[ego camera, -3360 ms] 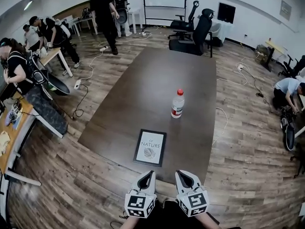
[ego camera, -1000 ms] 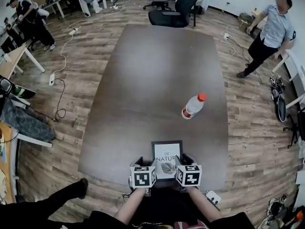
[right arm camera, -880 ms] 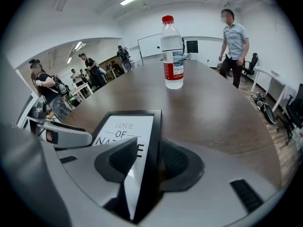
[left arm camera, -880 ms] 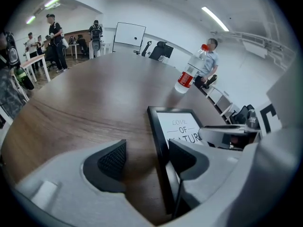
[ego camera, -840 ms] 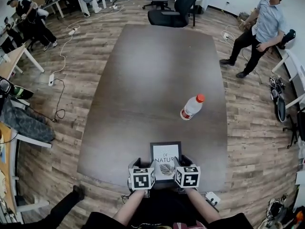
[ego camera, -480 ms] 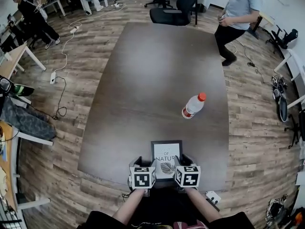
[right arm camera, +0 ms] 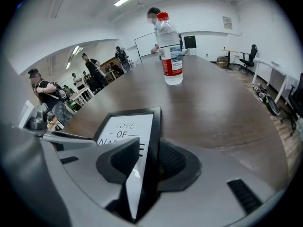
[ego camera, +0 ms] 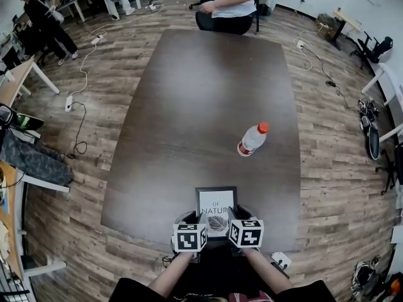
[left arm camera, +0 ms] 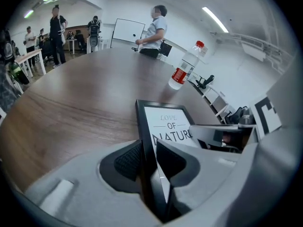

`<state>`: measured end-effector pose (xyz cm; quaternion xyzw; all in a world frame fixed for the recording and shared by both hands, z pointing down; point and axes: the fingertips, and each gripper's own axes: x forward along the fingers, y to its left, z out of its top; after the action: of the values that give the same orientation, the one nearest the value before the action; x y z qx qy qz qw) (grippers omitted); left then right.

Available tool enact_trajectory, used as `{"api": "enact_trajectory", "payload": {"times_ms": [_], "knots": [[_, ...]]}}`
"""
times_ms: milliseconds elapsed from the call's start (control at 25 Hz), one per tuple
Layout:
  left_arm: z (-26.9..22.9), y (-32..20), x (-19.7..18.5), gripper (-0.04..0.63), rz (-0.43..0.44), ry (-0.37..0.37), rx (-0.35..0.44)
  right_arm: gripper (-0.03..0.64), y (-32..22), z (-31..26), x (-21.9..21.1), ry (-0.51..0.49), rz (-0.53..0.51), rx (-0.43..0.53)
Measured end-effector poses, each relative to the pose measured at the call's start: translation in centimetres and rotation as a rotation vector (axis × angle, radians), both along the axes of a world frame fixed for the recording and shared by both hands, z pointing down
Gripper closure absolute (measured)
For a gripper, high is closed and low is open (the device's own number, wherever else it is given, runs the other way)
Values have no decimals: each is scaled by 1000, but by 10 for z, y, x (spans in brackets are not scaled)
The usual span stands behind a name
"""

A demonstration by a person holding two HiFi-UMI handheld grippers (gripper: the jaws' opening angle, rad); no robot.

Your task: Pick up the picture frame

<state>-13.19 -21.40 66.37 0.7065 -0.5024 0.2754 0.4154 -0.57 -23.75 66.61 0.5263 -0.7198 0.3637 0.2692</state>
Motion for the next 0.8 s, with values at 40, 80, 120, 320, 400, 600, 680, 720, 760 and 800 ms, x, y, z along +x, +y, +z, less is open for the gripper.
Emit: {"api": "enact_trajectory", "payload": {"times_ms": [40,80,120,320,400,600,680,720,760,800], "knots": [[0,-1,-1,492,-9,4,-6,486,0,0,0,9,-6,0],[1,-1,-1,497,-15,-2,-11,488,0,0,-1,31,-23,5],[1,-2,-2,499,-16,-18,-13,486,0,0,-1,55,-38,14],[0,-3,-1,501,-9,-69,-10,489,-1,-1,0,73,-24,19],[-1,-2,-1,502,7,-86,-6,486,-1,-1,-2,82,-39,19],[-9,-4,1,502,11,-92,24,491,0,-9,2,49,-8,31],[-17,-8,1,502,34,-127,73,492,-4,-16,2,35,-8,58],[-22,-10,2,500,46,-144,97,489,-6,-19,2,29,-5,68],[-26,-12,3,500,51,-153,115,489,-8,-22,3,23,1,77],[-30,-13,4,500,50,-154,130,489,-9,-26,4,17,8,87]]}}
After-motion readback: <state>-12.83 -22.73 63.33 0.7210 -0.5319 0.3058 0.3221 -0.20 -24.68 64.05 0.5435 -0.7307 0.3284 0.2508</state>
